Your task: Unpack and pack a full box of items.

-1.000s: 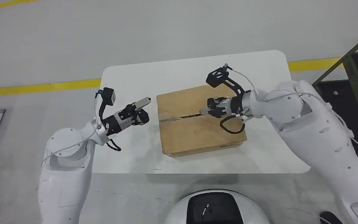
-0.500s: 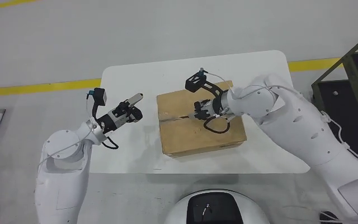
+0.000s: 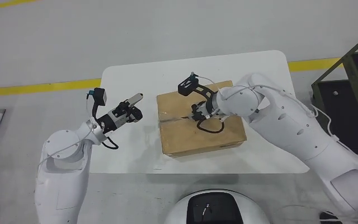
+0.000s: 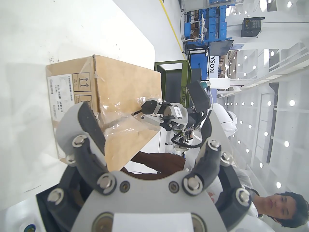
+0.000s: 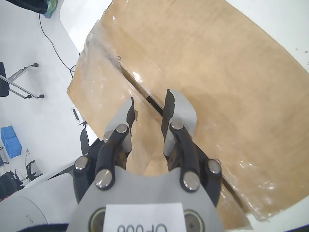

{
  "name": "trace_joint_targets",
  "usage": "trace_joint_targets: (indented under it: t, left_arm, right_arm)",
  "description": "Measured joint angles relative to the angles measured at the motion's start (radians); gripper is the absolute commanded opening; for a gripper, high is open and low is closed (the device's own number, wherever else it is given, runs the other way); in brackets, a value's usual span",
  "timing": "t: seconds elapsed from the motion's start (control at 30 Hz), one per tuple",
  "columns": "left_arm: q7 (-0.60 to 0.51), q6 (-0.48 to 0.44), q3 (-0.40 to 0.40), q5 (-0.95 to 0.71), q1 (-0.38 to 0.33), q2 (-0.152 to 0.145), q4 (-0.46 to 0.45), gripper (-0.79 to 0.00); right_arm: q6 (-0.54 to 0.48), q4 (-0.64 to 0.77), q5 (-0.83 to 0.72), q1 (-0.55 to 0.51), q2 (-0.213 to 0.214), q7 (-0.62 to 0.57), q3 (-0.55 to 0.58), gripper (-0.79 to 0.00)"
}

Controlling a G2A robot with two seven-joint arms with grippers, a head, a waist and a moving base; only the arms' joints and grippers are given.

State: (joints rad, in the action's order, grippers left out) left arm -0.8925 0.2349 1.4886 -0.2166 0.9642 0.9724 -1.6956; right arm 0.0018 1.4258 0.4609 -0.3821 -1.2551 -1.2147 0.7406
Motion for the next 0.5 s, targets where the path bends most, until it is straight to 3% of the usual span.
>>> trace_joint_targets:
  t: [0.1, 0.13, 0.5]
  left_arm:
    - [0.000, 0.000, 0.000, 0.000, 0.000, 0.000, 0.000, 0.000]
    - [0.000, 0.000, 0.000, 0.000, 0.000, 0.000, 0.000, 0.000]
    - [0.000, 0.000, 0.000, 0.000, 0.000, 0.000, 0.000, 0.000]
  right_arm:
    - [0.000, -0.012, 0.000, 0.010, -0.006, -0.001, -0.011, -0.767]
    - [0.000, -0.015, 0.001, 0.012, -0.008, 0.000, -0.012, -0.785]
    - [0.060, 0.060, 0.044, -0.023, 0.005, 0.069, 0.059, -0.785]
